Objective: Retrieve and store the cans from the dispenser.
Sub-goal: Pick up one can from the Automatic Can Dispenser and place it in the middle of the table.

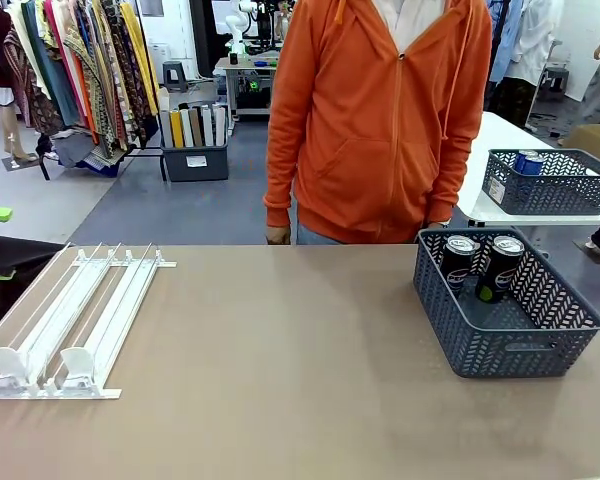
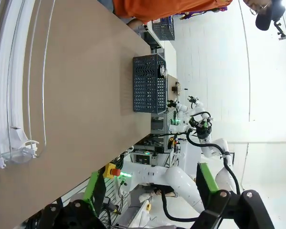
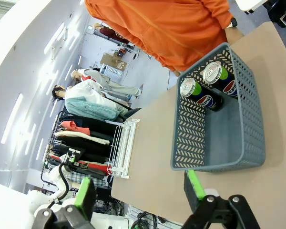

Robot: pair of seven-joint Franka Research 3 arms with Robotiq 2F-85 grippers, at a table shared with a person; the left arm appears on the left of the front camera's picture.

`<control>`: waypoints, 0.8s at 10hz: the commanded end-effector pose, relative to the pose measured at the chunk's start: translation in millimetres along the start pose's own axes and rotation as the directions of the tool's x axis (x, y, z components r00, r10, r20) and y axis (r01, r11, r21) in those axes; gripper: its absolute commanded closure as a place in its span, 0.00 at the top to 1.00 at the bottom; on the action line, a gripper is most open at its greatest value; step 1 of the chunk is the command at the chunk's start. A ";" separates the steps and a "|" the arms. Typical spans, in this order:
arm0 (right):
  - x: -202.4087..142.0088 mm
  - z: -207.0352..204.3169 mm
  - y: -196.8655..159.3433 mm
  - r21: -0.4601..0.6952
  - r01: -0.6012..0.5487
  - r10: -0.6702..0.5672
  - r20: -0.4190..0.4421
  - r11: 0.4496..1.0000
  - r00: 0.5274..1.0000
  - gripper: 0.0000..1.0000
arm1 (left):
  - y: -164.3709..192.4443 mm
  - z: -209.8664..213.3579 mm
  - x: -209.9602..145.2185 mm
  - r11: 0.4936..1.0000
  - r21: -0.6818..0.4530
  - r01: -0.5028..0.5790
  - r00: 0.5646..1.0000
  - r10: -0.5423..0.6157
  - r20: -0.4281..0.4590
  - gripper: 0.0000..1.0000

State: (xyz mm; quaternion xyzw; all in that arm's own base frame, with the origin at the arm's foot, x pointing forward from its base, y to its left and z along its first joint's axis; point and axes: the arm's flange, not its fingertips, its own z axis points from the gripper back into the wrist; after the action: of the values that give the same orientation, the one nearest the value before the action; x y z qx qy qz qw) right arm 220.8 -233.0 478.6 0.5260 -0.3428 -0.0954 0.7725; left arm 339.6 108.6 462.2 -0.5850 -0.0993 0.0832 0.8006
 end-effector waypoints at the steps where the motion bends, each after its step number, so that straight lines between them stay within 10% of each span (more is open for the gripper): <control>1: 3.3 -1.7 1.3 0.021 -0.024 0.024 0.019 0.999 1.000 1.00 | -3.9 0.9 -1.2 1.000 -0.011 0.000 1.000 0.000 0.003 1.00; 8: 3.3 -1.7 1.3 0.021 -0.024 0.024 0.019 0.999 1.000 1.00 | -3.9 0.9 -1.2 1.000 -0.011 0.000 1.000 0.000 0.003 1.00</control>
State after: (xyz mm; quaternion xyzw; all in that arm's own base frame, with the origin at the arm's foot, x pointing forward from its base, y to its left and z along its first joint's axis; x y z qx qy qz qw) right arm 220.8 -233.1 478.6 0.5259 -0.3428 -0.0953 0.7725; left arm 339.6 108.6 462.3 -0.5851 -0.0993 0.0832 0.8006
